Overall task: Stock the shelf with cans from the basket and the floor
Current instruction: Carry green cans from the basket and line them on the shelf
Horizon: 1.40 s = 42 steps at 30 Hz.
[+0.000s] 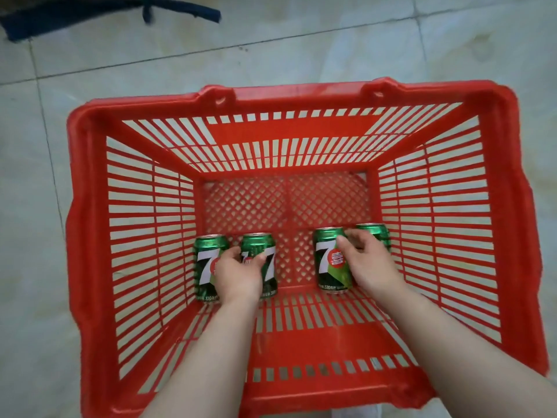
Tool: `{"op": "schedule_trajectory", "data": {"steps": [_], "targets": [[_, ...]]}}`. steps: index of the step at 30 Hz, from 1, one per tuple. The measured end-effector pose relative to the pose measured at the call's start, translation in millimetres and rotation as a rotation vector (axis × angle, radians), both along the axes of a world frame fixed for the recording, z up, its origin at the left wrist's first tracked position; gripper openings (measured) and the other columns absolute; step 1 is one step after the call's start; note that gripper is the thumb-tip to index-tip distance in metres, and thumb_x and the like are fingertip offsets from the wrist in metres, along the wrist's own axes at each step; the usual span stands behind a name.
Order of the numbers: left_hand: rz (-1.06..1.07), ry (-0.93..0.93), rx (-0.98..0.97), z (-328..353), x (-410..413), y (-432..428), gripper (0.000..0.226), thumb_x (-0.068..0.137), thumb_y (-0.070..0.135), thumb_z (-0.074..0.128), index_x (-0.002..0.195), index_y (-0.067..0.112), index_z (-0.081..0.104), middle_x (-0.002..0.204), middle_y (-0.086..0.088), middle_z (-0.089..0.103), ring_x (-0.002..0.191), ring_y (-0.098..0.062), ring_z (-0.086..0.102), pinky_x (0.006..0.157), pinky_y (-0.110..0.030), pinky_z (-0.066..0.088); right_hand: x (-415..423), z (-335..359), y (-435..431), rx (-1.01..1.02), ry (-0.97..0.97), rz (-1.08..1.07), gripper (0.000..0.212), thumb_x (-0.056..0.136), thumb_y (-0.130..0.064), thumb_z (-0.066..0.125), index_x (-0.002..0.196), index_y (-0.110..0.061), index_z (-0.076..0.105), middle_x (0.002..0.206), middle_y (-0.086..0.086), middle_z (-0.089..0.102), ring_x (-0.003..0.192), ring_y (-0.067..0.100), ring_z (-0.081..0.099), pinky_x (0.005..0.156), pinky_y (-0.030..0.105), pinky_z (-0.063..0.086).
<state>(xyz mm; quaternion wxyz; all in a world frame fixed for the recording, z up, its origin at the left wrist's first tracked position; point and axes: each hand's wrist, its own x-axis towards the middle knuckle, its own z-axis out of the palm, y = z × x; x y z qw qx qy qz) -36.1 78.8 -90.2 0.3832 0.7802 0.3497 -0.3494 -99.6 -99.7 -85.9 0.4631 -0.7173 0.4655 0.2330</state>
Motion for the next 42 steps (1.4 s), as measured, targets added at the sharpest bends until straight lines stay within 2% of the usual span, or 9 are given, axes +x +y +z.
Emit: {"op": "schedule_trajectory", "data": {"steps": [5,10,15,20,23,29,35,39,42], "targets": [[-0.082,0.083,-0.159,-13,4,-3,0.053,0.083,0.019,0.075,0.131,0.011,0.057,0.125,-0.008,0.065,0.112,-0.027,0.062,0.102,-0.043,0.048,-2,-11,4,0.112,0.031,0.004,0.050,0.084,-0.020,0.076,0.129,-0.016,0.054,0.120,0.004,0.064,0.108,0.019,0.064,0.100,0.040,0.051],[-0.108,0.132,-0.311,-24,-3,-9,0.047,0.090,0.017,0.067,0.135,0.016,0.054,0.129,-0.009,0.063,0.117,-0.024,0.060,0.103,-0.046,0.048,-7,-16,8,0.277,-0.012,-0.060,0.057,0.087,-0.012,0.072,0.130,-0.035,0.043,0.115,-0.013,0.062,0.099,0.004,0.060,0.088,0.025,0.049],[-0.052,0.200,-0.441,-32,-4,4,0.052,0.088,0.016,0.068,0.136,0.019,0.050,0.131,-0.007,0.061,0.119,-0.023,0.059,0.107,-0.044,0.045,-6,-22,4,0.310,-0.022,-0.121,0.066,0.087,-0.013,0.072,0.144,-0.027,0.042,0.107,-0.012,0.061,0.098,0.005,0.060,0.082,0.022,0.049],[-0.045,0.244,-0.503,-33,-4,4,0.065,0.083,0.009,0.073,0.141,0.014,0.045,0.133,-0.008,0.061,0.118,-0.024,0.060,0.107,-0.045,0.045,-6,-24,4,0.319,-0.010,-0.198,0.066,0.085,-0.010,0.074,0.142,-0.022,0.044,0.116,0.003,0.067,0.104,0.018,0.066,0.089,0.034,0.055],[-0.048,0.247,-0.541,-24,8,-1,0.057,0.082,0.009,0.073,0.135,0.009,0.052,0.124,-0.010,0.067,0.113,-0.026,0.064,0.105,-0.047,0.046,-1,-14,-2,0.353,-0.046,-0.295,0.069,0.084,-0.009,0.074,0.144,-0.023,0.042,0.121,0.004,0.066,0.107,0.021,0.066,0.094,0.041,0.054],[-0.082,0.198,-0.618,40,40,-13,0.047,0.077,0.007,0.076,0.121,0.012,0.059,0.111,-0.008,0.072,0.102,-0.022,0.069,0.092,-0.034,0.053,16,45,-13,0.448,-0.133,-0.412,0.069,0.085,-0.004,0.071,0.143,-0.026,0.043,0.123,0.003,0.064,0.107,0.023,0.067,0.094,0.048,0.055],[-0.099,0.065,-0.645,140,67,-5,0.073,0.053,0.023,0.084,0.122,0.012,0.061,0.114,-0.006,0.073,0.105,-0.024,0.069,0.104,-0.043,0.047,47,139,-18,0.456,-0.200,-0.314,0.064,0.080,-0.011,0.076,0.137,-0.026,0.051,0.124,0.001,0.067,0.109,0.023,0.066,0.091,0.047,0.053],[-0.120,-0.016,-0.697,229,83,1,0.065,0.055,0.028,0.084,0.116,0.009,0.066,0.111,-0.010,0.074,0.103,-0.028,0.070,0.100,-0.044,0.050,66,225,-18,0.542,-0.274,-0.287,0.032,0.087,-0.004,0.067,0.119,-0.009,0.064,0.102,0.004,0.073,0.082,0.013,0.072,0.064,0.031,0.058],[-0.116,-0.078,-0.705,301,94,4,0.058,0.056,0.026,0.082,0.110,0.008,0.069,0.109,-0.011,0.074,0.102,-0.029,0.070,0.096,-0.042,0.052,77,295,-18,0.585,-0.339,-0.272,0.023,0.088,-0.002,0.065,0.111,-0.005,0.068,0.091,0.005,0.076,0.075,0.013,0.074,0.058,0.026,0.057]]}}
